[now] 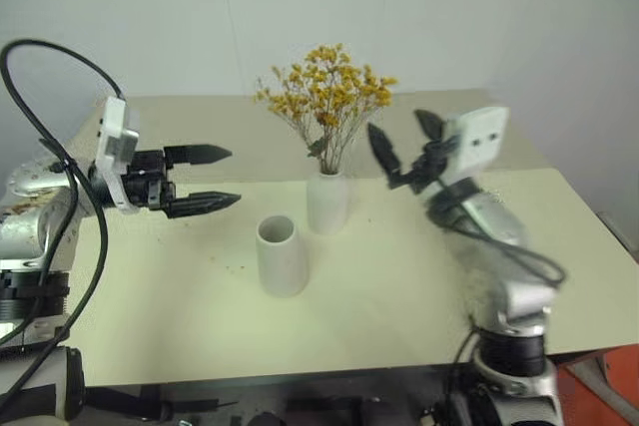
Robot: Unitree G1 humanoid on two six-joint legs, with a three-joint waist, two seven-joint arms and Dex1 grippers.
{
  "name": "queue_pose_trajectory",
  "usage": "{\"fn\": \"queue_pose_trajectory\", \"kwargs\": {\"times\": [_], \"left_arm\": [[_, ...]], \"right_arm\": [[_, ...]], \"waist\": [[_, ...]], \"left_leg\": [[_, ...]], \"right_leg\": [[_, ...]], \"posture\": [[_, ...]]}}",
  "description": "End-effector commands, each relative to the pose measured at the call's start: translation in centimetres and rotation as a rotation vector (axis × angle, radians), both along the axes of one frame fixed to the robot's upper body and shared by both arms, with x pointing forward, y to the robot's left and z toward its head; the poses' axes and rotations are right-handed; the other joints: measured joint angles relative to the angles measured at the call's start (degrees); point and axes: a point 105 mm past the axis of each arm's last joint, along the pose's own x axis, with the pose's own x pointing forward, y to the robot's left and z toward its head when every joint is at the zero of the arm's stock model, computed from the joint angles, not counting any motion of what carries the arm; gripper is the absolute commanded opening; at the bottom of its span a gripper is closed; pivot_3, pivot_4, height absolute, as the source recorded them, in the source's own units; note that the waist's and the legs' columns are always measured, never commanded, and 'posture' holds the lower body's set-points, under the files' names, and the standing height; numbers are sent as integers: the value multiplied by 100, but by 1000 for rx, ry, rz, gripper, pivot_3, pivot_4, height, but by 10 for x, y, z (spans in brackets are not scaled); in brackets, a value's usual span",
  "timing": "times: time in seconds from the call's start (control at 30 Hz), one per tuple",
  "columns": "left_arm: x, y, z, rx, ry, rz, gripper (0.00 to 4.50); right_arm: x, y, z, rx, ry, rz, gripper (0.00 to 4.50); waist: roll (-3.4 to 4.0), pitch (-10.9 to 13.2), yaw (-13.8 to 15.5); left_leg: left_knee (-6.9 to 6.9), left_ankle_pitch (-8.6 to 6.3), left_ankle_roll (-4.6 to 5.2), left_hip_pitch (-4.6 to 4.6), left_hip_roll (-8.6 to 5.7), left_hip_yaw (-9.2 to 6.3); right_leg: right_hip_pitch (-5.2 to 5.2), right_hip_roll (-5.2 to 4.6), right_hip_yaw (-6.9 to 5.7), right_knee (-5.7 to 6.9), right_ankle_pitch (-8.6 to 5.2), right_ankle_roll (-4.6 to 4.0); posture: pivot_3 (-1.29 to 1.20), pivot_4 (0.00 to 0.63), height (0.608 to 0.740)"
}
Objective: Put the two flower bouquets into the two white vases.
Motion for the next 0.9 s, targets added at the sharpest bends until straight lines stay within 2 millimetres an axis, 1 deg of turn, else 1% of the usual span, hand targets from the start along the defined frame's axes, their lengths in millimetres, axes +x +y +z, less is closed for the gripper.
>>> {"fn": "queue_pose_trajectory", "kwargs": {"times": [0.03,0.1,0.13,0.17,0.23,0.33,0.47,0.6,0.77,0.9], "left_arm": [[-10,-10,15,58,-74,-68,4500],[-13,-21,15,107,-89,-126,4500],[-14,-23,15,123,-93,-141,4500],[-14,-26,14,140,-99,-157,4500],[-15,-30,15,148,-102,-180,4500],[-15,-38,9,198,-104,-218,4500],[-18,-44,4,261,-109,-259,4500],[-24,-51,-2,344,-128,-308,4500],[-32,-63,0,347,-137,-384,4500],[-31,-69,2,344,-139,-407,4500]], "right_arm": [[-15,-22,-1,-85,104,-74,4448],[-17,-37,-16,-226,229,-150,4448],[-18,-42,-21,-271,272,-176,4448],[-19,-48,-33,-319,367,-198,4448],[-21,-58,-47,-362,505,-232,4448],[-25,-63,-58,-369,614,-231,4448],[-26,-70,-74,-372,701,-229,4448],[-32,-84,-98,-369,788,-293,4448],[-38,-99,-118,-336,862,-380,4448],[-40,-103,-131,-296,911,-409,4448]], "waist": [[0,0,3],[0,0,32],[0,0,53],[0,0,58],[-1,-1,57],[0,0,50],[-1,0,68],[-1,0,93],[-1,0,87],[-1,-1,66]], "left_leg": [[0,0,0,7,1,1],[-2,0,0,10,-1,3],[-2,0,0,11,-1,3],[-1,0,0,11,-2,4],[-2,0,1,16,-1,5],[-2,-1,2,19,-1,7],[-2,-1,2,15,-2,6],[-2,-3,6,4,-1,3],[2,-3,6,2,-3,5],[1,-3,6,4,-2,6]], "right_leg": [[4,1,1,-6,0,-1],[6,0,3,-4,-1,-2],[8,0,2,-4,-1,-2],[9,0,3,-5,-2,-2],[13,1,3,-6,-3,-4],[13,2,8,-4,-3,-5],[13,1,7,-10,-3,-4],[12,0,1,-18,-4,-3],[11,-2,4,-16,-4,-2],[11,1,7,-15,-4,-1]], "posture": [[0,150,740],[0,150,740],[0,150,740],[0,150,740],[0,150,740],[0,150,740],[0,150,740],[0,150,740],[0,150,740],[0,150,740]]}}
